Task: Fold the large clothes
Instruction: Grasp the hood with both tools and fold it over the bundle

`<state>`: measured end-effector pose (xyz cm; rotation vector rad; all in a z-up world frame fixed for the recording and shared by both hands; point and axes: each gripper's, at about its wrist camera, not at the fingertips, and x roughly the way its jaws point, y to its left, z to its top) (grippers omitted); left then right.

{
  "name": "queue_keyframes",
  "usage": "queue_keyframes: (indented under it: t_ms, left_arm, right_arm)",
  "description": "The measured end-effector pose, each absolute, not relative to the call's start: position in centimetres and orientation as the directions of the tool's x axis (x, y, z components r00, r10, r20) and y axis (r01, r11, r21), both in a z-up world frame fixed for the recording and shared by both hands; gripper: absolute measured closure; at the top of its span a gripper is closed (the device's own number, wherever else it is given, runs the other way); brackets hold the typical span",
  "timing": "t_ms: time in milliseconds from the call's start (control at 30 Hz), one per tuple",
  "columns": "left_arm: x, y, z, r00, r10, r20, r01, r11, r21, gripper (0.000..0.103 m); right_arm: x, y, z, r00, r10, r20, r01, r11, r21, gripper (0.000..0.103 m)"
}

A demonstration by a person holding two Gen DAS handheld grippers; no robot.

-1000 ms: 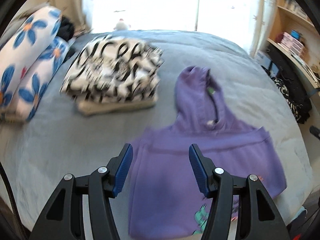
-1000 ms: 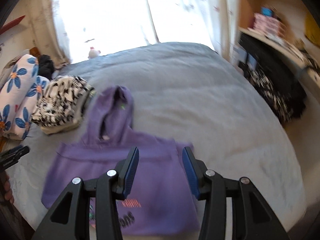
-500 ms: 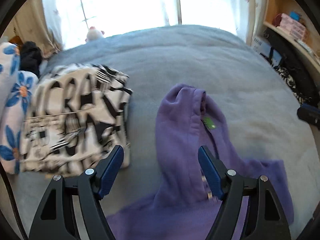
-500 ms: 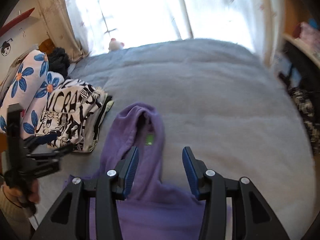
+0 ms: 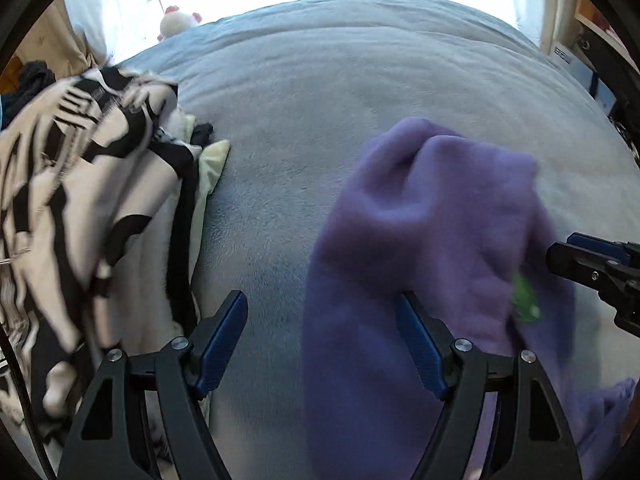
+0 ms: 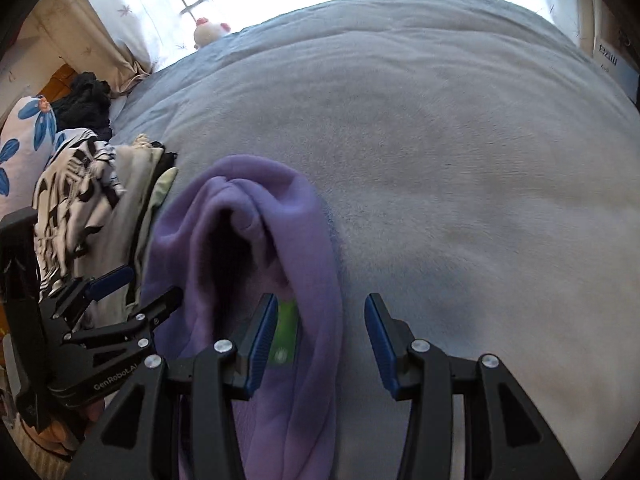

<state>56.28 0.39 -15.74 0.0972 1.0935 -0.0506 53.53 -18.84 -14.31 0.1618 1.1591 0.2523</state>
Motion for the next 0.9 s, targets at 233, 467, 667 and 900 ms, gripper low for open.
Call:
queue_keyframes:
  t_ms: [233,467,667,900]
  left_arm:
    - [57.4,1.9,-17.8,0.428,-0.056,-0.902,0.077,0.997,-0.025,0.098]
    - [54.6,1.5,-15.1,0.512,0.006,-0.859,0.054,0.998,0.039,0.1]
    - [48.3,2.0,-9.0,0.583,-0.041,-0.812,0.07,0.998,0.0,0.1]
    - [35.0,5.5,-0.5,0.671,-0.133,-0.729,0.092,0.991,-0.097,0.1]
  right_arm:
    - [54.5,-19.1,-16.3,0.376,0.285,-0.882,-0.128,0.959,0.255,0.098]
    - [51.6,-23.1,-13.8,0.462,0.312,-0.83,-0.105,0.949,0.298,0.098]
    - [44.6,-23.9,-6.9,0.604,0.363,-0.709,-0.187,0.93,0.317,0.098]
    - [30.8,-21.7,1.6,0.699,0.425,-0.576,-0.372,0.903,0.216,0.098]
